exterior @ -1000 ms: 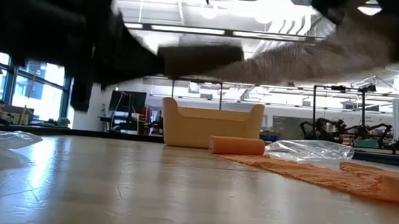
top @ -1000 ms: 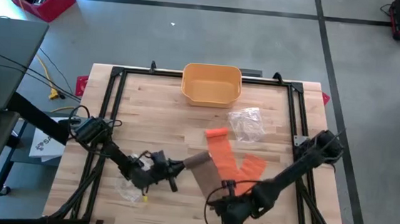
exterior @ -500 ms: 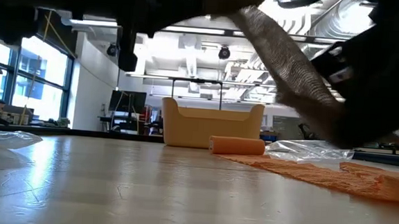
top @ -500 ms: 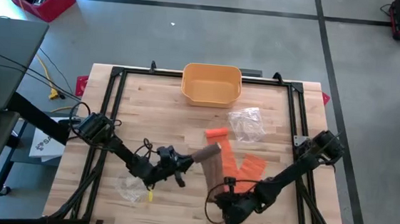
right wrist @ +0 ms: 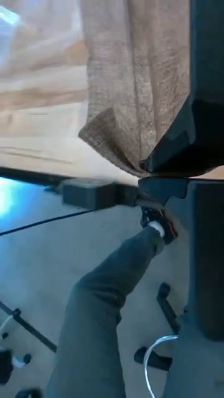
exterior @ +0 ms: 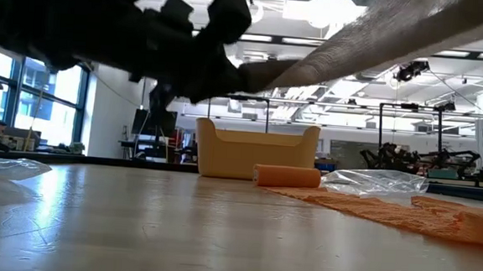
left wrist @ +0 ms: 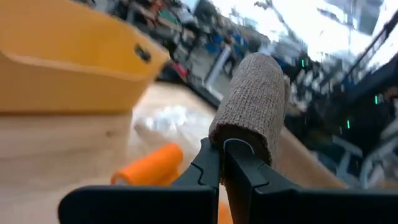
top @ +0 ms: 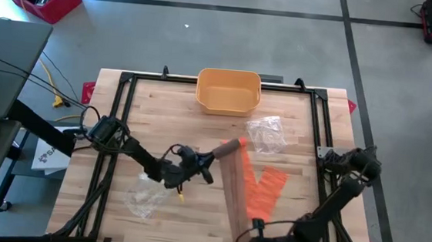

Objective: Roll bandage
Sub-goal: Roll the brown bandage

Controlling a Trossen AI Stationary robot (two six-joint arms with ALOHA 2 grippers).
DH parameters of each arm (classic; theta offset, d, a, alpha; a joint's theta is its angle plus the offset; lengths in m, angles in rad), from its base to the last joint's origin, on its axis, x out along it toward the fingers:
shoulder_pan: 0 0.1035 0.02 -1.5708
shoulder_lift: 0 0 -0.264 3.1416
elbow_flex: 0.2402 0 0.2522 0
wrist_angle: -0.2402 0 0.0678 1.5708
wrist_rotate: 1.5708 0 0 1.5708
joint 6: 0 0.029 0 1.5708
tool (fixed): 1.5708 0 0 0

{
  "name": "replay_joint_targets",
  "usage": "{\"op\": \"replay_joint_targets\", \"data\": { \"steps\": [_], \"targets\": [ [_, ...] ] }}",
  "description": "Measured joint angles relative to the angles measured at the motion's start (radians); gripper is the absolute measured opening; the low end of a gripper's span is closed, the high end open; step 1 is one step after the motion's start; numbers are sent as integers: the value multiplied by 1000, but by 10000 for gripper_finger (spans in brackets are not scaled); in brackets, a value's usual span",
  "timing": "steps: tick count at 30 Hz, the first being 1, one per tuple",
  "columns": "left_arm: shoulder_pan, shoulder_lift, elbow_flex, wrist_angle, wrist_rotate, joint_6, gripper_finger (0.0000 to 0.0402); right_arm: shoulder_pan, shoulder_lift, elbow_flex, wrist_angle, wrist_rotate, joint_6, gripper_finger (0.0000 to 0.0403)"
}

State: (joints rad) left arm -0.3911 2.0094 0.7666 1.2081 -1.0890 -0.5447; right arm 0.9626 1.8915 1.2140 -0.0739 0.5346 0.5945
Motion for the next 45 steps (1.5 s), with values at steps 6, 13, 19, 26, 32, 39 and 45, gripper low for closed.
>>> {"op": "replay_joint_targets", "data": {
  "steps": [6, 13, 19, 26, 32, 39, 45],
  "targets": [
    [-9, 0, 13, -248, 124, -132, 0, 25, 0, 256, -395, 174, -11, 0],
    [-30, 0, 135, -623, 192, -204, 0, -51, 0, 563, -784, 330, -120, 0],
    [-33, 0, 204, -713, 244, -92, 0, -126, 0, 753, -973, 396, -204, 0],
    [-86, 0, 218, -697, 418, 81, 0, -261, 0, 857, -1303, 413, -167, 0],
    [-179, 0, 218, -610, 557, 206, 0, -420, -1, 698, -1437, 371, -84, 0],
    [-310, 0, 217, -608, 517, 157, 0, -538, -13, 276, -930, 112, -350, 0],
    [-432, -33, 216, -608, 311, 104, 0, -563, -29, 15, -394, -220, -521, 0]
  ]
}}
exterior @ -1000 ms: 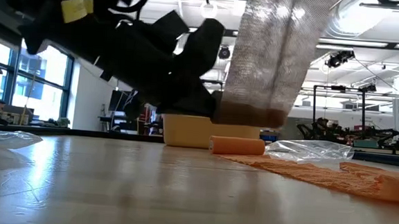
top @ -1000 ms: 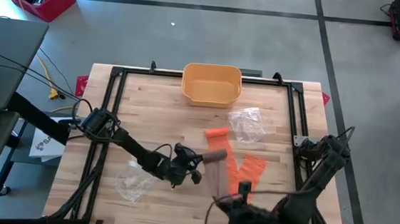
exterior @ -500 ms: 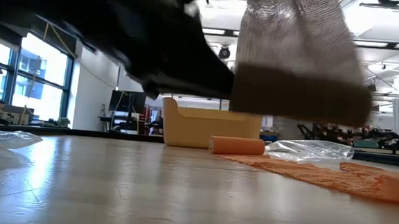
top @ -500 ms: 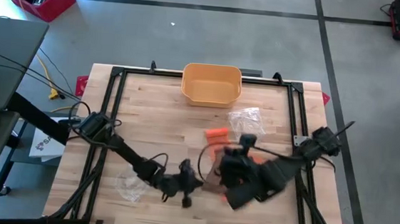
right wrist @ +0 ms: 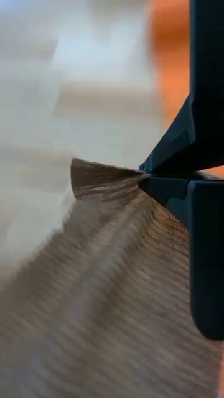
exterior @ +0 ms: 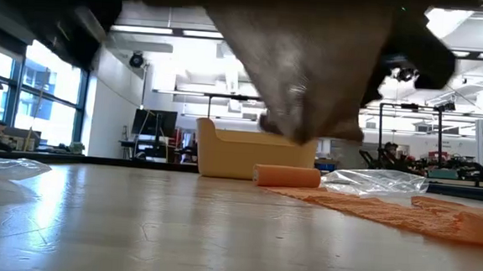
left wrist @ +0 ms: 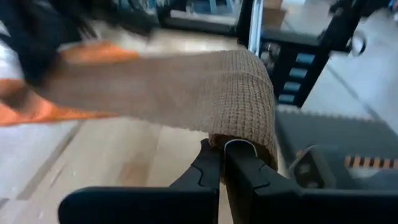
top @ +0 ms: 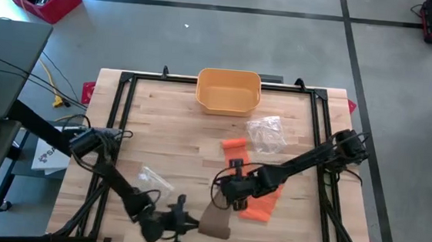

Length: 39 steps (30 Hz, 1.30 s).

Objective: Roll bandage
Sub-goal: Roll the brown bandage

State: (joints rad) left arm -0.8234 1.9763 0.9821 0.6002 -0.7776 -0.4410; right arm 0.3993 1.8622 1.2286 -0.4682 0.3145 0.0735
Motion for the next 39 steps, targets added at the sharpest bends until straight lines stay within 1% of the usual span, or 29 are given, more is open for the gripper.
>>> {"op": "replay_joint_targets", "data": {
  "steps": [2, 4, 8, 10, 13, 16, 19, 22, 27, 30, 33, 36, 39],
  "targets": [
    [-32, -29, 0, 13, -66, 2, 0, -4, 0, -64, 169, -79, -12, 0],
    [-58, -57, 0, 10, -129, 17, 0, -8, 0, -113, 325, -123, -23, 0],
    [-81, -109, 0, 5, -204, 61, 0, -8, 0, -186, 566, -133, -29, 1],
    [-79, -128, 0, -3, -212, 71, 0, -11, 0, -203, 621, -134, -27, 10],
    [-67, -141, 0, -16, -212, 77, 0, -18, 0, -201, 628, -167, 5, 44],
    [-57, -151, 0, -36, -212, 46, 0, -30, -4, -194, 622, -210, 28, 94],
    [-52, -152, 0, -63, -210, -6, 0, -41, -27, -194, 572, -207, 32, 141],
    [-55, -152, 1, -85, -209, -79, 0, -47, -65, -194, 511, -188, 41, 168],
    [-67, -152, 1, -130, -207, -203, 0, -36, -105, -194, 467, -198, 24, 176],
    [-79, -152, 1, -143, -196, -260, 0, -18, -103, -194, 470, -289, -19, 177],
    [-90, -152, 1, -140, -184, -301, 0, -5, -84, -194, 530, -375, -55, 177],
    [-98, -152, 1, -145, -185, -317, 0, -5, -71, -194, 595, -384, -56, 177],
    [-102, -152, 1, -172, -196, -349, 0, -17, -70, -194, 605, -383, -50, 177]
  ]
}}
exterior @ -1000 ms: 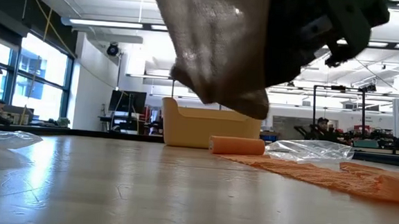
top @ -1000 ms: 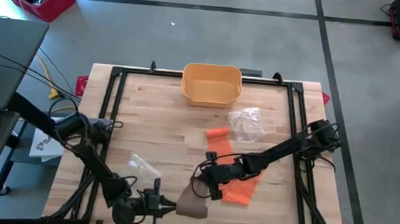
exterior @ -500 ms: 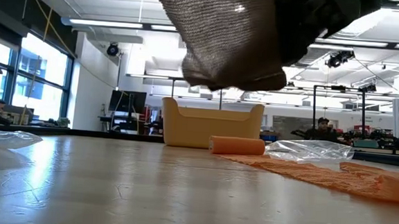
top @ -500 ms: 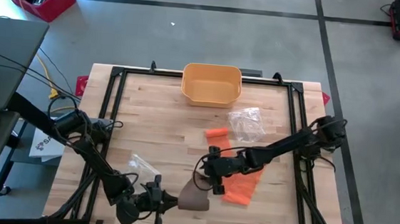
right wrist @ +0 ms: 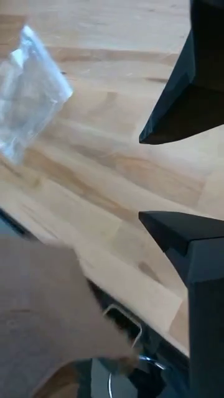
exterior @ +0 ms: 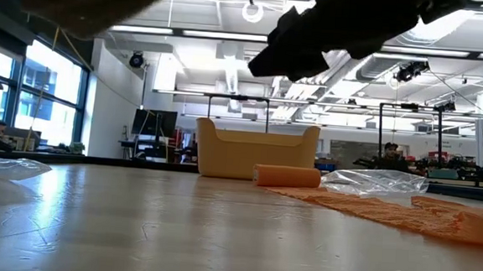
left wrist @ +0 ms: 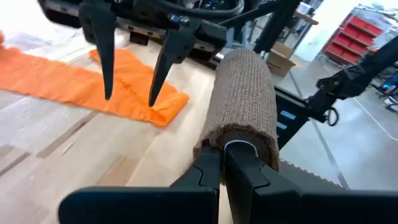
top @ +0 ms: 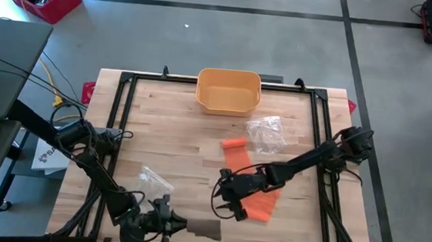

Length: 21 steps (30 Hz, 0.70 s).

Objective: Roll bandage
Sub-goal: Roll the brown bandage

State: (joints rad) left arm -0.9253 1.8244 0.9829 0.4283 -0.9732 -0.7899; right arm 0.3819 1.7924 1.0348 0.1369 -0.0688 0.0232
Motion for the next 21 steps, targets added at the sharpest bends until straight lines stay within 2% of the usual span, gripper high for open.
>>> {"op": "replay_joint_targets", "data": {
  "steps": [6, 9, 14, 17, 21],
  "targets": [
    [7, 1, 0, -113, -51, -153, 0, 3, -22, 0, -145, 125, 14, 177],
    [29, 1, 0, -229, -90, -276, 0, 46, -22, -29, -169, 124, 23, 177],
    [91, 29, -15, -415, -83, -487, 0, 114, -21, -145, -68, 123, 130, 177],
    [116, 54, -61, -425, -78, -589, 0, 141, -21, -184, 33, 124, 184, 177],
    [123, 74, -134, -432, -83, -707, 0, 162, -3, -165, 94, 162, 156, 176]
  ]
}}
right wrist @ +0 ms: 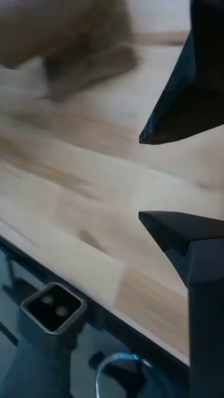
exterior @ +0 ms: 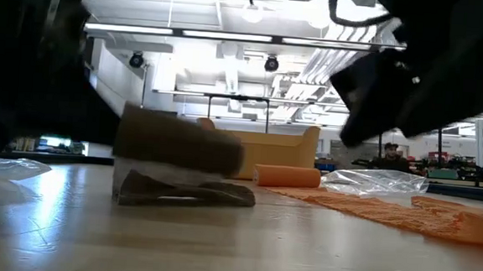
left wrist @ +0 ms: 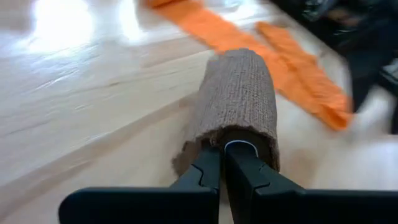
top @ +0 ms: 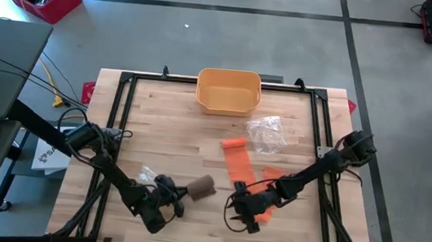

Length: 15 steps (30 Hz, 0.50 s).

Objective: Roll bandage
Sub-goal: Roll the brown bandage

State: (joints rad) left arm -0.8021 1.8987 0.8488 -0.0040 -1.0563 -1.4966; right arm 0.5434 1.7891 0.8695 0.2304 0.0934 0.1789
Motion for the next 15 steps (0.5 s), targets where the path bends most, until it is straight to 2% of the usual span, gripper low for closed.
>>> {"op": "replay_joint_targets", "data": {
  "steps": [6, 11, 15],
  "targets": [
    [-7, 0, -81, 0, 0, -123, 0, -70, 70, 111, 1, 39, -112, 162],
    [-10, -1, -98, -6, 0, -136, 0, -148, 166, 228, -22, -30, -233, 148],
    [-10, -1, -99, -11, 5, -131, 0, -193, 255, 331, -115, -42, -275, 143]
  ]
}}
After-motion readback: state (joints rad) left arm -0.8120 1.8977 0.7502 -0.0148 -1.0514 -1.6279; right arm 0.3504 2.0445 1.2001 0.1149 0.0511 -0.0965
